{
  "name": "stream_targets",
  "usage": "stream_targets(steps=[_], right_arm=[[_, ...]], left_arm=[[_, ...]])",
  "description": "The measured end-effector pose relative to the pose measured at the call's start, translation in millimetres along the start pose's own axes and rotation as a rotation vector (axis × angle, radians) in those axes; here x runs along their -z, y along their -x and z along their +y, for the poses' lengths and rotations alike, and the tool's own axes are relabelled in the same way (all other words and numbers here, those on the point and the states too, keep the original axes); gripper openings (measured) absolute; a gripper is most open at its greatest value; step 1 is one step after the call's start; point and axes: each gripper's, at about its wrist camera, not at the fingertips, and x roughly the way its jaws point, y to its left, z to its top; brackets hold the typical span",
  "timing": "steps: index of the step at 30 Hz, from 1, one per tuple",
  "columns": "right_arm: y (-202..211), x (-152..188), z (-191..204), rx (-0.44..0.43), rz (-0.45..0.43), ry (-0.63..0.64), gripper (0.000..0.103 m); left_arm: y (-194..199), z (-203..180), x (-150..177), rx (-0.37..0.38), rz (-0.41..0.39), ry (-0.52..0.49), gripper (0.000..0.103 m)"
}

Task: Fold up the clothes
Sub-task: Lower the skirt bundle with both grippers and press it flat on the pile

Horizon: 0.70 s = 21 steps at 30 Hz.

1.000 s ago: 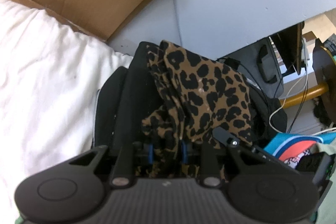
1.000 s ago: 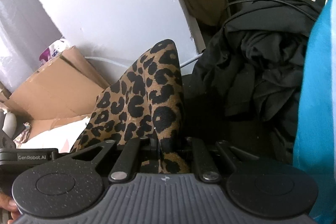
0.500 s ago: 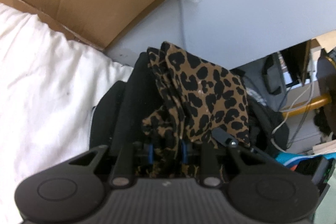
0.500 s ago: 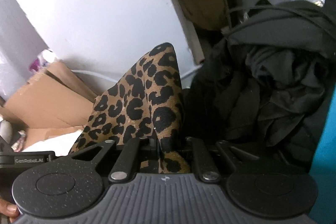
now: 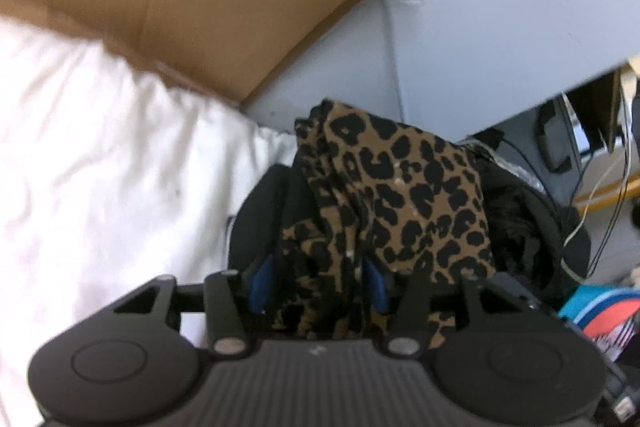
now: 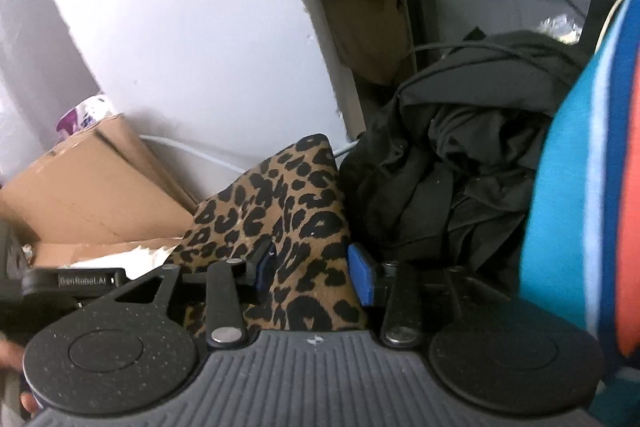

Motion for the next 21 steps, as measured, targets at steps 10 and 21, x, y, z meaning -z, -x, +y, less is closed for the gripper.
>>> stream_targets(steps=[10,21], right_arm=[[7,-1,3,-0.009,-0.031,0.0,0.046],[-23,13,9,0.007,0.027,0.02,0.046]], left_arm=[[37,-50,-17,-0.003,-0.168,-0.239,0.036],[-1,-54,9,-0.05,-0.079,-0.354,0.026]])
